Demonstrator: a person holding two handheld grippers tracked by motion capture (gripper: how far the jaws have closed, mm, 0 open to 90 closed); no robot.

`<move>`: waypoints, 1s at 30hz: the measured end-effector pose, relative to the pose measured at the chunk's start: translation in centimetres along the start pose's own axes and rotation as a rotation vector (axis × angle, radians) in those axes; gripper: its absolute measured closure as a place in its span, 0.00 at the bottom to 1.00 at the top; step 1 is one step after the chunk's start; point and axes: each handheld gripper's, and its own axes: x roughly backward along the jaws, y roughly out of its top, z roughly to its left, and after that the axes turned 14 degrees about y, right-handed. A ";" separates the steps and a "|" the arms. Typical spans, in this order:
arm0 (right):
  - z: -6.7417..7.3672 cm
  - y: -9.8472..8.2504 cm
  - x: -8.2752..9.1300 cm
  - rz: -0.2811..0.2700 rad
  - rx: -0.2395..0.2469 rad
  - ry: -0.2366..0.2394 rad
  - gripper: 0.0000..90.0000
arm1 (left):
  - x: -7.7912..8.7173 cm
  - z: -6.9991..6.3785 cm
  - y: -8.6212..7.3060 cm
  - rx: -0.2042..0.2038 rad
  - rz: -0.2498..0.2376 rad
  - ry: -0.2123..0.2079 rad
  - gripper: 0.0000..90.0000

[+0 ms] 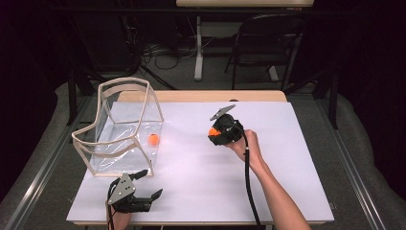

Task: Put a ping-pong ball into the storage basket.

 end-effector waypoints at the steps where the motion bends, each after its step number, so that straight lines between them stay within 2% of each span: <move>1: 0.0 0.1 0.0 0.002 0.005 0.003 0.56 | 0.0 0.0 0.0 0.000 0.000 0.000 0.18; 17: 1.0 1.4 -0.8 0.005 0.042 0.023 0.57 | 0.0 0.1 0.0 0.000 -0.002 -0.001 0.18; 30: 1.3 2.7 -1.0 -0.003 0.050 0.034 0.57 | -0.1 -0.1 0.0 0.001 -0.004 -0.003 0.18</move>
